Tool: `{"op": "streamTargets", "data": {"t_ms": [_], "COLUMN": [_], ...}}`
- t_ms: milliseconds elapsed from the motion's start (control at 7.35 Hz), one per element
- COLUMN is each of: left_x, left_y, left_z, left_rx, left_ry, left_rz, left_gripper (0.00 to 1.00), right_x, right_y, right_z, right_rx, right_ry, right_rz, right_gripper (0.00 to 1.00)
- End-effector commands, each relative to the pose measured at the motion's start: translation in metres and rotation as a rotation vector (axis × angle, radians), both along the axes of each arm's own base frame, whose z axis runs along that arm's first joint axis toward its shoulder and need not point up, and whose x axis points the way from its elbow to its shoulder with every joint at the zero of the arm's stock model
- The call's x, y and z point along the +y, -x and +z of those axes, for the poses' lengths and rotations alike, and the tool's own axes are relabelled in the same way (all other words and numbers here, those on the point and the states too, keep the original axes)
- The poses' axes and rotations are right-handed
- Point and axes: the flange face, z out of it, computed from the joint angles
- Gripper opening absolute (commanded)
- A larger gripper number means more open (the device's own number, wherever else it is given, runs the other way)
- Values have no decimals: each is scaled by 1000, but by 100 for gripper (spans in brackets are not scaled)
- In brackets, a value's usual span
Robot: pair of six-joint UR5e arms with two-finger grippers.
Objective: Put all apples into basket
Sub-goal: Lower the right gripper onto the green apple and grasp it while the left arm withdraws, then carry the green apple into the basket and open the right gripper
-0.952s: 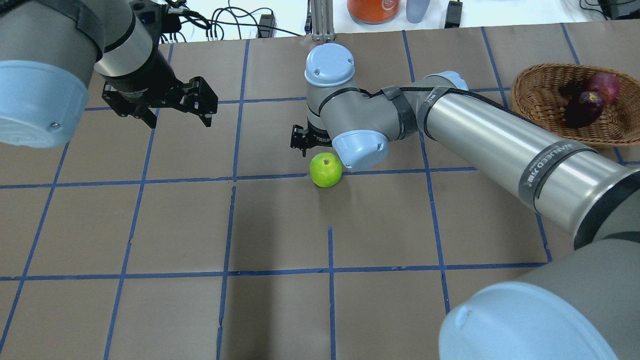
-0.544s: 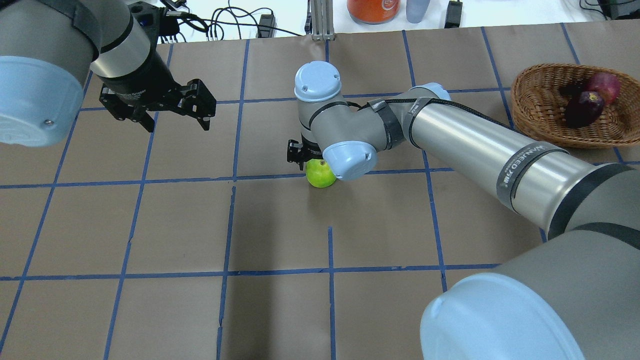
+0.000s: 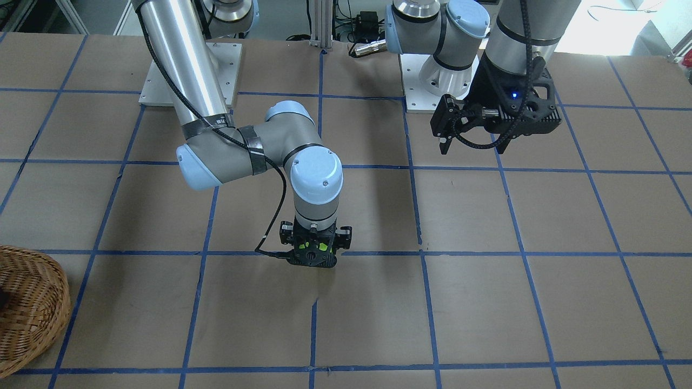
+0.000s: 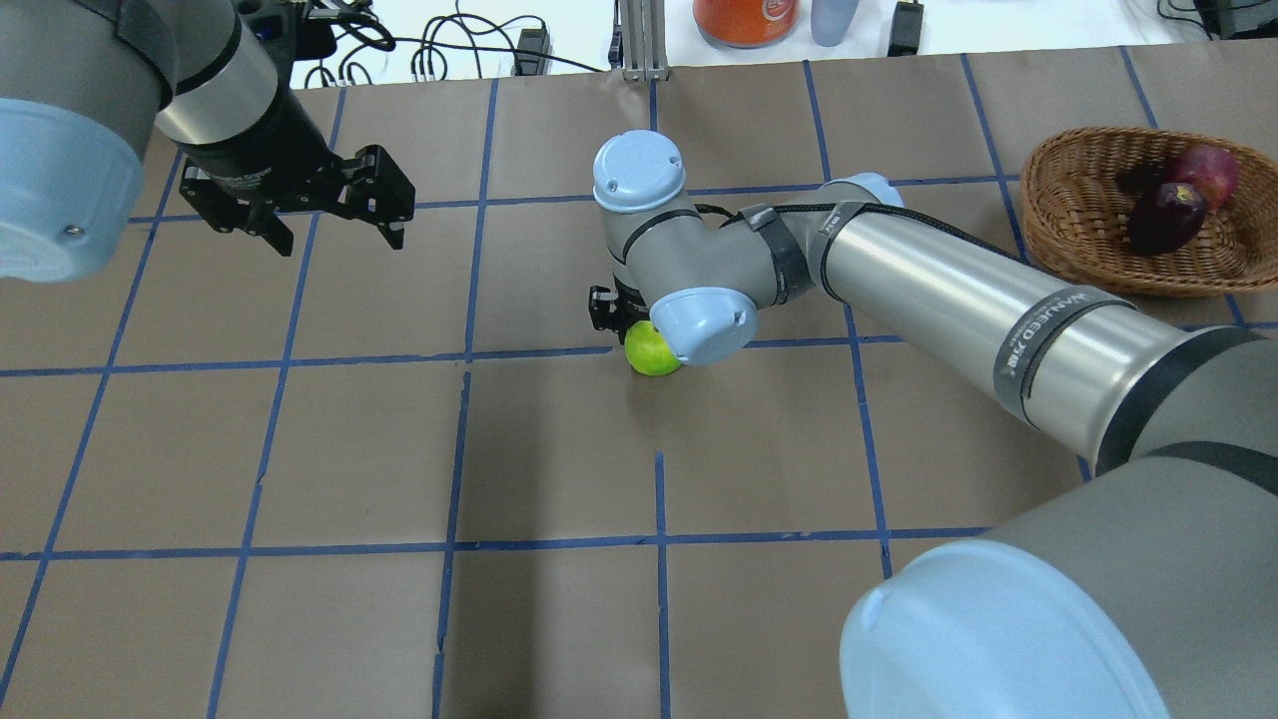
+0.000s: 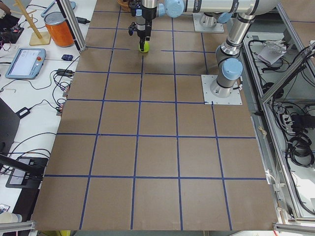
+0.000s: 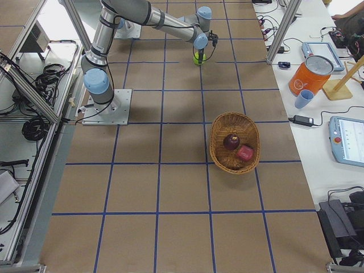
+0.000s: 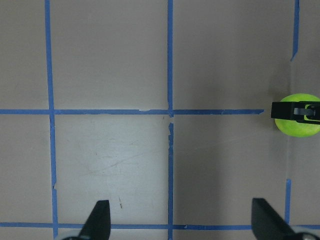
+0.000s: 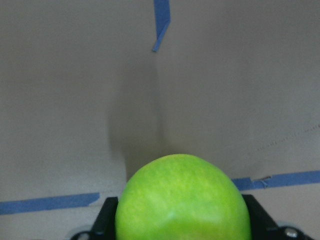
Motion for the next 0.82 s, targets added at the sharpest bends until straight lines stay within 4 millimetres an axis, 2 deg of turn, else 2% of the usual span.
{"op": "streamTargets", "data": {"t_ms": [0,136,408,680], "left_x": [0,-2,-2,-2], "left_y": [-4,-4,-4,-5], "left_z": [-1,2,2,2], "left_rx": [-3,-1,1,3], "left_ry": [0,7,6,4], "left_rz": [7,6,6,9], "left_gripper": [100,100,100,100], "right_x": [-12,-29,-55,-82], "right_y": [20,67,187,330], "right_z": [29,49,90,121], "right_rx": [-46,-41,-19,-9], "right_ry": [20,12,-1,38], "right_rz": [-33,-21,25,127], "right_gripper": [18,18,15,14]}}
